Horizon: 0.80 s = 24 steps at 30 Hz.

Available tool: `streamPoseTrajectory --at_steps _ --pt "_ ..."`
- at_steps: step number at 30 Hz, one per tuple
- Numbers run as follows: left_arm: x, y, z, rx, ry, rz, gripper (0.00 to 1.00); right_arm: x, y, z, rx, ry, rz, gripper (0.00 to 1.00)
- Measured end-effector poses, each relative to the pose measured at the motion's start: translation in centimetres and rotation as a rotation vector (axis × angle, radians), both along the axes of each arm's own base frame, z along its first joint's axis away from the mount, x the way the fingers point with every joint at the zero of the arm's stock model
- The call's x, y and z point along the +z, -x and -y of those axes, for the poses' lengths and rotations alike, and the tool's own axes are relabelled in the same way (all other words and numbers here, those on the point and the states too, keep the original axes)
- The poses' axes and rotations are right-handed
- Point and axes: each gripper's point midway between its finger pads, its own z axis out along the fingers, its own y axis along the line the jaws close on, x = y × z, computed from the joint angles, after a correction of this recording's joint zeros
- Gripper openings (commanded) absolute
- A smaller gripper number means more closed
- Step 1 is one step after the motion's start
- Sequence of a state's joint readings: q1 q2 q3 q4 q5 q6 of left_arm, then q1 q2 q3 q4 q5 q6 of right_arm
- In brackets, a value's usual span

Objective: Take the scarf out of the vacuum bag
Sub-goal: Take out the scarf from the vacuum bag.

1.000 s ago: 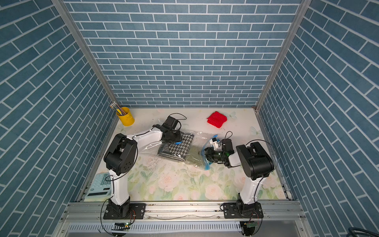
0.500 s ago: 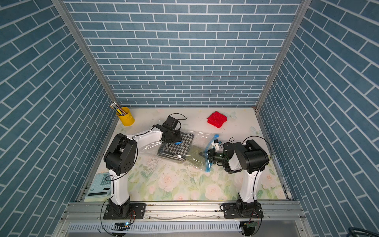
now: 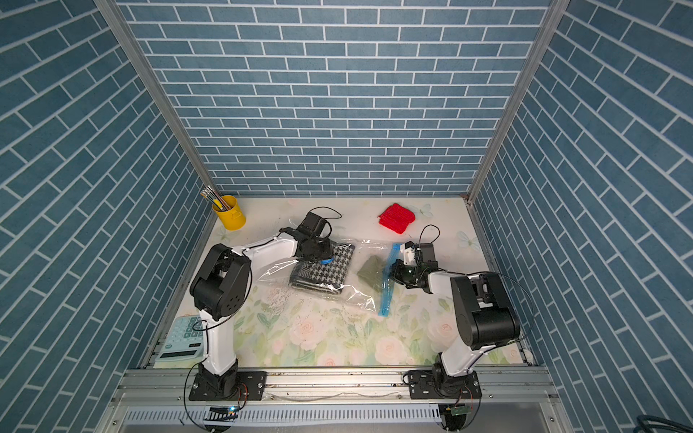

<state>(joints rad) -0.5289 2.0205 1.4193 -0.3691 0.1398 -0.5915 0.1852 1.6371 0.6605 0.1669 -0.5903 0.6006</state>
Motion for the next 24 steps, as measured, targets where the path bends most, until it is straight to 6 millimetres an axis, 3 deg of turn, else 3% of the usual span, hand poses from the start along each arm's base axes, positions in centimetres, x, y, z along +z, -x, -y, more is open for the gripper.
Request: streamPoseTrajectory --at_steps 4,9,24 --pt "0.0 0.1 0.1 -0.004 0.004 -0.002 0.42 -1.3 0.5 2.2 -0.037 0.062 -0.05 0.0" --pt "0.0 0.4 0.7 -0.018 0.014 -0.008 0.42 -1.3 0.2 4.4 -0.08 0.11 -0.063 0.0" --pt "0.0 0.5 0.8 -0.021 0.016 -0.009 0.42 -1.1 -1.2 16.3 -0.391 0.326 -0.128 0.0"
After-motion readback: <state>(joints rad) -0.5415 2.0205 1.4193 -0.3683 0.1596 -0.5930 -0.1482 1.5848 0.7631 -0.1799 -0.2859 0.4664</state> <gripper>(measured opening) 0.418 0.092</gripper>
